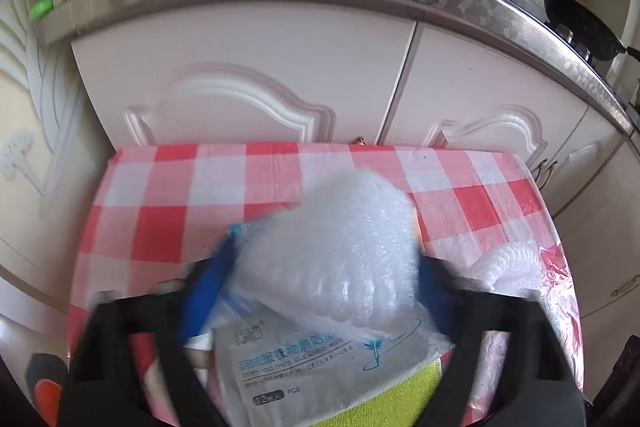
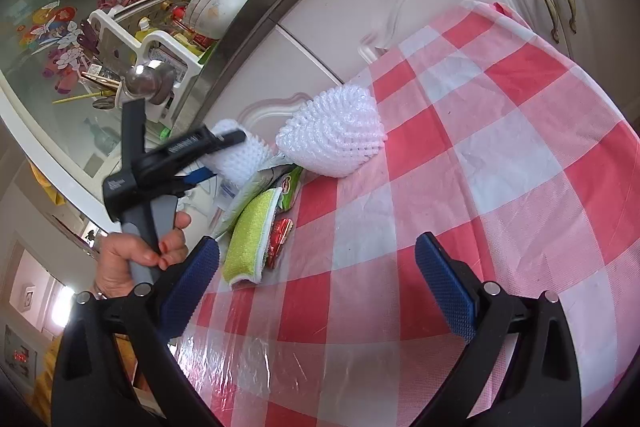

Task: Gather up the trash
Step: 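Grasp the white mesh scrubber with the left tool while the right tool grasps the green sponge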

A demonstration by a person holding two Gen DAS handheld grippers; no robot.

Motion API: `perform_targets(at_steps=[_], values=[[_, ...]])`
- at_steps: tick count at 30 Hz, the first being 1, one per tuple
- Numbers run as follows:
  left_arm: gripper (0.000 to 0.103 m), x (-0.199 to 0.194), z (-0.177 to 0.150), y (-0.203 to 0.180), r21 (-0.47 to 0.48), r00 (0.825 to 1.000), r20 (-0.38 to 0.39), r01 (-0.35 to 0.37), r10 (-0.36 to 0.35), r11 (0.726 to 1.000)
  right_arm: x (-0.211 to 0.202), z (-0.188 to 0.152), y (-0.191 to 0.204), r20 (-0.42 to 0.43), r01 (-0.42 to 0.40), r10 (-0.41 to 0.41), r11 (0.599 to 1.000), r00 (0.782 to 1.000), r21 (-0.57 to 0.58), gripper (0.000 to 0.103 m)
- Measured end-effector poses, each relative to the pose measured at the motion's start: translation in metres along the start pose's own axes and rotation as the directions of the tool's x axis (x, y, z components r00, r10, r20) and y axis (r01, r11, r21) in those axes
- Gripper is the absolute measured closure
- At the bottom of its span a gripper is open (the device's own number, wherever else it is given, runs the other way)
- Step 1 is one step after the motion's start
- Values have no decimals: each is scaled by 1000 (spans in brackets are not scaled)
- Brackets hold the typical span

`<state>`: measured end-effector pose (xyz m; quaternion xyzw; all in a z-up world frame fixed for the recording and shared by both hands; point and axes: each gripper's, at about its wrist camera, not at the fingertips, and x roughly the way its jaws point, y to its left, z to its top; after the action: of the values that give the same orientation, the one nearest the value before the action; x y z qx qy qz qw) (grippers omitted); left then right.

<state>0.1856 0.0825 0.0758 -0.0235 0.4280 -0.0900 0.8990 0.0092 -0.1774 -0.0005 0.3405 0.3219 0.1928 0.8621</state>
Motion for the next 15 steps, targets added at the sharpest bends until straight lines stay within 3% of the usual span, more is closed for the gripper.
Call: perform_targets(at_steps=[7, 15], values=[[60, -10, -16, 8, -46, 998, 53, 33, -30, 998, 6, -2, 9, -24, -7, 6, 999, 1000, -48, 4], [62, -47, -47, 28, -128, 989, 114, 112, -97, 985, 35, -9, 25, -133, -132, 127, 991, 983, -27, 4]])
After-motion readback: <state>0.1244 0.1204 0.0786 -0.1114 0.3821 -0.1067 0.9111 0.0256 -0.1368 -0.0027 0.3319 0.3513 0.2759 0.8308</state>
